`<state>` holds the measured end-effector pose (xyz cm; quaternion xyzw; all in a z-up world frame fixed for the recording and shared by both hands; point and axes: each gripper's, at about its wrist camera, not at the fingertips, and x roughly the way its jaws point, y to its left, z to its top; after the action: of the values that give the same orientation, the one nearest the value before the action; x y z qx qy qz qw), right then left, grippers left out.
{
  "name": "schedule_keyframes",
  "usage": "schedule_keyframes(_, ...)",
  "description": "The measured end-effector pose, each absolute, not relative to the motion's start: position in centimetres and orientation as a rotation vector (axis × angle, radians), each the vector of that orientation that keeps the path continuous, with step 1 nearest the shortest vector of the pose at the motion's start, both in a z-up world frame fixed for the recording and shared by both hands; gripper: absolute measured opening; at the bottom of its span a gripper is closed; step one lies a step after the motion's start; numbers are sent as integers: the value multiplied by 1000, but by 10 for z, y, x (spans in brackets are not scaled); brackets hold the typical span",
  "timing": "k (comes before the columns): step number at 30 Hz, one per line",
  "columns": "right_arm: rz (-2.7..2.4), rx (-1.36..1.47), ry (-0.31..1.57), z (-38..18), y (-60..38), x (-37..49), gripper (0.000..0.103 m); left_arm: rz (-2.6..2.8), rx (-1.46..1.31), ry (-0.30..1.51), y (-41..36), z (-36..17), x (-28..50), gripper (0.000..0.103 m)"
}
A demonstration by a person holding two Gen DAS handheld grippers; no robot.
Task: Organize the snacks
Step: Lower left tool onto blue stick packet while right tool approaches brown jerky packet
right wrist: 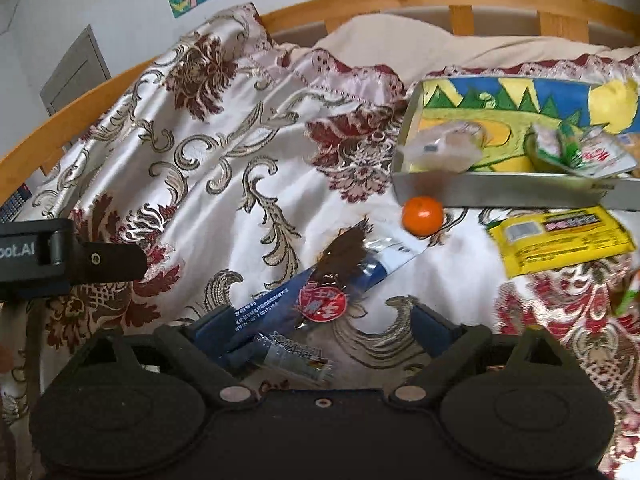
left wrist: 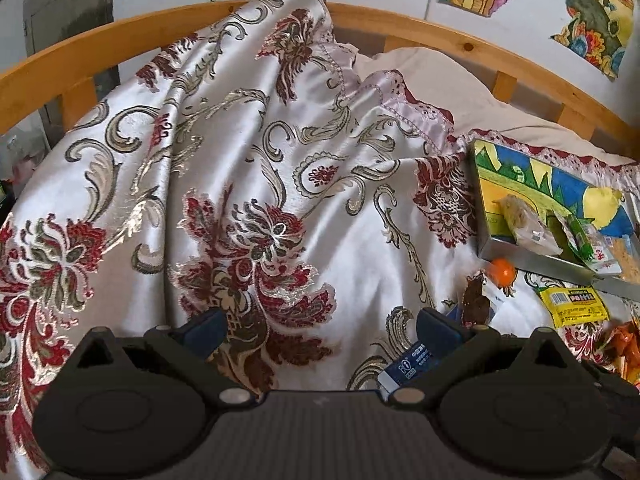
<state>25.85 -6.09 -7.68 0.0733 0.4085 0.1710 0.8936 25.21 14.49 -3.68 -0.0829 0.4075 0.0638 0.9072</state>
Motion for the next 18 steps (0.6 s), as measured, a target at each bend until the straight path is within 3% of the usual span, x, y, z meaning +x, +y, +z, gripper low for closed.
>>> schedule_keyframes(6,354,115,852,-83,-68,258,56,88,-181,845,143,-39,254,103)
schedule_keyframes(18,447,-145,871,-63,-122,230,54,-57,-8,896,102,-56,257,102)
